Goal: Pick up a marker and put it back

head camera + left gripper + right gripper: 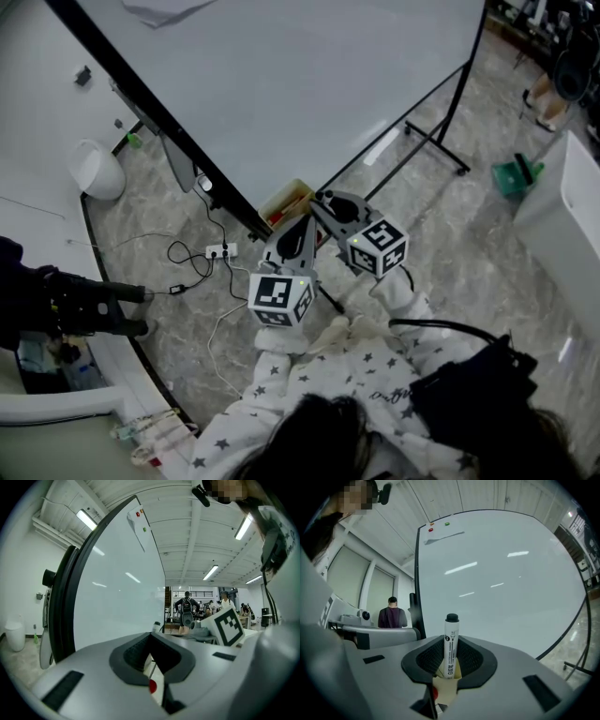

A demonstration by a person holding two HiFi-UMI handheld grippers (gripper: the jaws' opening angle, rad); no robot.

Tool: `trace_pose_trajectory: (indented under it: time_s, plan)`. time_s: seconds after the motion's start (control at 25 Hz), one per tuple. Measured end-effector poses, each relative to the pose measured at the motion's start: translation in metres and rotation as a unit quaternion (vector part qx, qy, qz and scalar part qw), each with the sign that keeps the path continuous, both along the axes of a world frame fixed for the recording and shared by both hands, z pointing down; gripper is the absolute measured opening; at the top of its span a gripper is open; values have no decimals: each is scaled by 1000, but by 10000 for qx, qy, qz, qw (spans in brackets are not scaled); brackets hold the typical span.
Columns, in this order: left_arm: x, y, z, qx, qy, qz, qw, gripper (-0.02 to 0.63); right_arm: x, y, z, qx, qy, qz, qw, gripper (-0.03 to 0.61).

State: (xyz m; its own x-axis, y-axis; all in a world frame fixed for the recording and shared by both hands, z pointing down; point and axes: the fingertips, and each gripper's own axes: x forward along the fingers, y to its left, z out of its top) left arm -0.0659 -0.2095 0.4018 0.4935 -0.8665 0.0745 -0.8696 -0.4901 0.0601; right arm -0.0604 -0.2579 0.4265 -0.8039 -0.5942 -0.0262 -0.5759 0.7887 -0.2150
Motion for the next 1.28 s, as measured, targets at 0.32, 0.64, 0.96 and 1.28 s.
trace_pose_trajectory:
  time_s: [0.32, 0.64, 0.96, 1.28]
  plan:
    - [-10, -4, -10, -8, -46, -38, 10000, 2, -2, 0, -41, 237, 62, -51, 9997, 75]
    - [-11, -2, -50, 143, -6, -21, 9999, 2, 5, 14, -100, 715, 82, -172, 9973, 75]
    - [-7, 3, -80, 396, 72, 108, 9991, 2, 6, 31, -138, 1096, 127, -261, 9935, 75]
    - [-6, 3, -80, 401, -5, 150, 9991, 2, 3, 30, -139, 1135, 157, -293, 9930, 75]
